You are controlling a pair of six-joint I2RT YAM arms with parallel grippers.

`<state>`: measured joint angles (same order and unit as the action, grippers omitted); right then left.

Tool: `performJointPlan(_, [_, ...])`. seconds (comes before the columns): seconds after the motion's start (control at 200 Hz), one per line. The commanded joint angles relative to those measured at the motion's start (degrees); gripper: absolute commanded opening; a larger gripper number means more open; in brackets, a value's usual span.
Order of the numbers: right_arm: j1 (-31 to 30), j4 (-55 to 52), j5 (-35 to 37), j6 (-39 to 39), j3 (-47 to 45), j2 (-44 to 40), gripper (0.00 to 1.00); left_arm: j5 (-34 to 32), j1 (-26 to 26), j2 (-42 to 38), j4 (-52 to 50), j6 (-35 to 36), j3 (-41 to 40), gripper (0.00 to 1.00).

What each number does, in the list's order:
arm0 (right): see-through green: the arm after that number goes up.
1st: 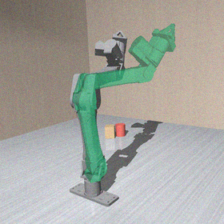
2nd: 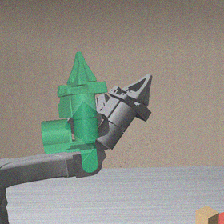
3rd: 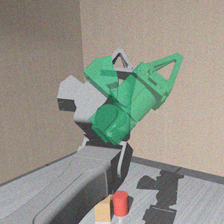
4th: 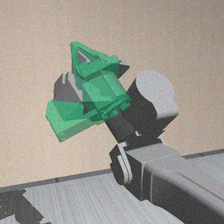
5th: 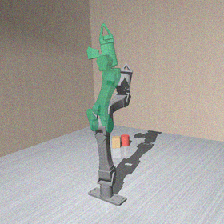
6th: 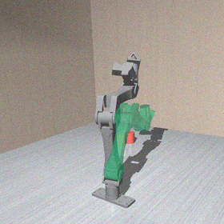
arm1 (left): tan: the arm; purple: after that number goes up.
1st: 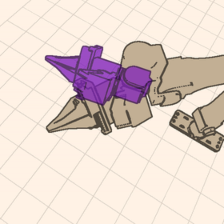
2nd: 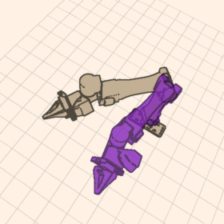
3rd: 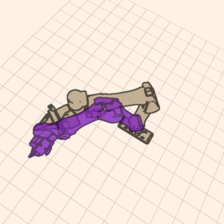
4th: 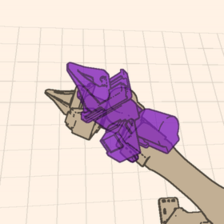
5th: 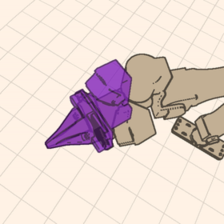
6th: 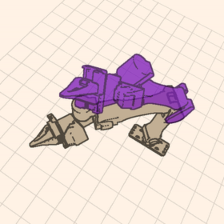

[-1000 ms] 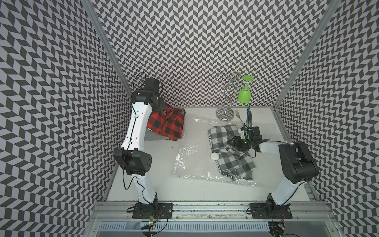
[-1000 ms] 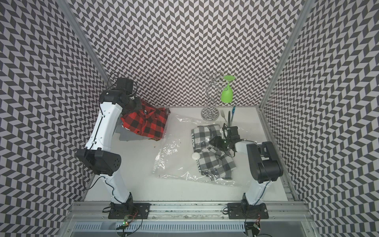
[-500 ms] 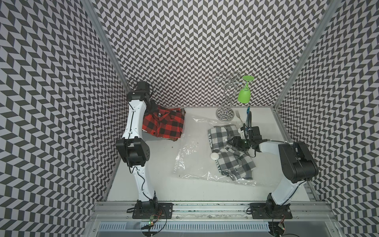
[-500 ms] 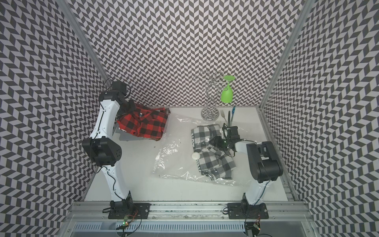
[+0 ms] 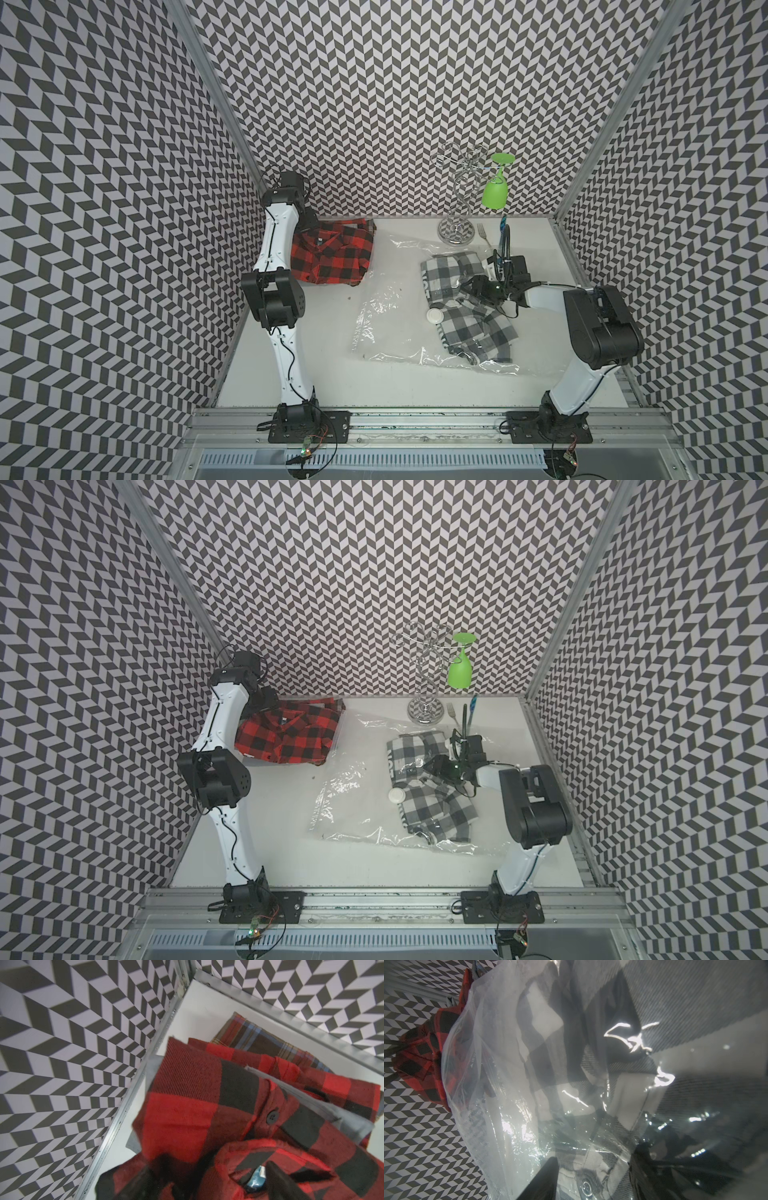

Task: Take the shirt out of the vacuum bag
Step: Place the shirt at the corner of the board.

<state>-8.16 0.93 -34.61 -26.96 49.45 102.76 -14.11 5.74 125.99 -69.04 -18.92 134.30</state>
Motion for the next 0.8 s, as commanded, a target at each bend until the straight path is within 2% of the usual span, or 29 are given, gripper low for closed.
performJointPlan(0.0, [-0.1, -6.8, 5.2, 1.2, -1.8, 4.5, 0.58, -5.4, 0.6, -3.1, 2.0, -1.5, 3.7, 0.98])
performJointPlan(0.14, [0.3, -7.7, 6.1, 1.2, -1.3, 4.1, 0.58, -1.1, -1.5, -9.0, 5.0, -2.5, 0.4, 0.99])
performJointPlan(0.335, [1.5, -9.9, 8.4, 1.9, -1.3, 2.9, 0.58, 0.4, -9.4, -19.3, 7.8, -2.9, -16.6, 0.99])
performJointPlan(0.421, [2.1, -9.6, 8.2, 1.7, -2.2, 2.1, 0.58, 4.0, -11.1, -24.8, 9.5, -3.4, -26.4, 0.99])
performJointPlan(0.601, [2.3, -9.7, 8.2, 1.4, -3.2, 0.4, 0.58, 10.3, -11.3, -39.3, 17.6, -7.4, -51.1, 0.99])
performJointPlan(0.796, [2.5, -10.7, 9.5, 1.6, -3.9, -0.9, 0.58, 16.5, -10.9, -45.1, 22.8, -9.0, -70.1, 0.91])
